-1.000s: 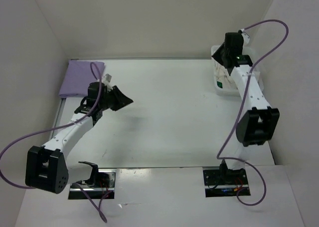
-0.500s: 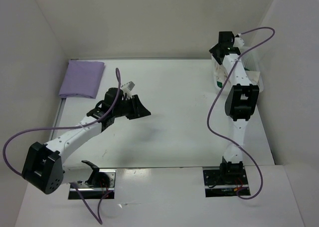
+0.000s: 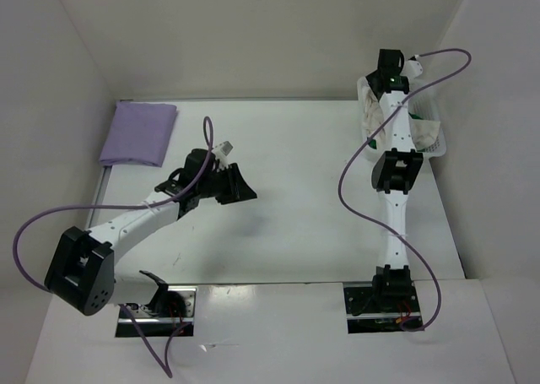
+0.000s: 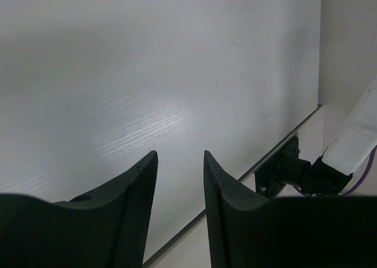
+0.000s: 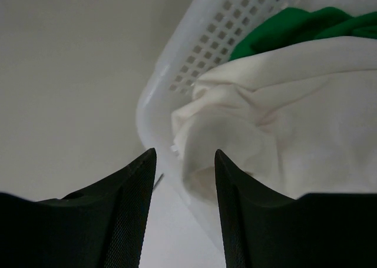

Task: Fold and stack the t-shirts
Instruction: Grab crumpled tshirt from bin with the right arm

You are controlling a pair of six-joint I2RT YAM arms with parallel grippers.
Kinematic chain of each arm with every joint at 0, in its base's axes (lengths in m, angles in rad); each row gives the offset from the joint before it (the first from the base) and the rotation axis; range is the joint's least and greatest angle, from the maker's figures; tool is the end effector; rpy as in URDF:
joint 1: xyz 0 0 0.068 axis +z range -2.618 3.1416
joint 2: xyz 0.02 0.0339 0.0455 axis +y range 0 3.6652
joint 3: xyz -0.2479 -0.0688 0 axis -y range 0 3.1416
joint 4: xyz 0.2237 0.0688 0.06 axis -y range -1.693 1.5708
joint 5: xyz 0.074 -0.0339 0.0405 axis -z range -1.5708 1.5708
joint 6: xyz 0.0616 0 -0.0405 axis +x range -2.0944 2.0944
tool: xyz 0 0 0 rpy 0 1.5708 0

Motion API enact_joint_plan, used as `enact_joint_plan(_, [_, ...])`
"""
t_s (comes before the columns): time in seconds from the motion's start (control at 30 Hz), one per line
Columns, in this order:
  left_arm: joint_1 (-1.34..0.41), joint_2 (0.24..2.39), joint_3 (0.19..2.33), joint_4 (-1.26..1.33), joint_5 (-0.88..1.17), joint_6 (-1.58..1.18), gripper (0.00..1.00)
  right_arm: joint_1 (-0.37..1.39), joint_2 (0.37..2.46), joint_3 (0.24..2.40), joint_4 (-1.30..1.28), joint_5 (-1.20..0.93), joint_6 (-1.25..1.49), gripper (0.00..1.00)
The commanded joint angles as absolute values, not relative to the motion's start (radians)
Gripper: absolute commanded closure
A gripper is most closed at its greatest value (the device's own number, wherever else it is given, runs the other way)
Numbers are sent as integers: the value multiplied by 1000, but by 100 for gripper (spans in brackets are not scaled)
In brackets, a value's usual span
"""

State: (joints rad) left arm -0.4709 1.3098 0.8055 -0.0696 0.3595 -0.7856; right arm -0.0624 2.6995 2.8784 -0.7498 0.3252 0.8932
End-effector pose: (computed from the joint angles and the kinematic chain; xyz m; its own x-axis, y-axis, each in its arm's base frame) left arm 0.2499 -0.1515 0.2260 -0.8286 -0.3210 -0.4586 0.1442 0.6692 -0.7290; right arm 0.5626 -0.0549 0.2469 -0.0831 0.7449 -0.6620 0.6254 0.5561 0.5473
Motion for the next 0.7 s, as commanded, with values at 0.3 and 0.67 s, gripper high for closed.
enact_joint_plan(0.3, [-474,1365,865,-58,348,-775,55,-89,2735,2895,-789,261,885,60])
enact_joint_plan(0.67, [-474,1374,874,-40,348,-775,55,-78,2726,2962,-736,219,842,37])
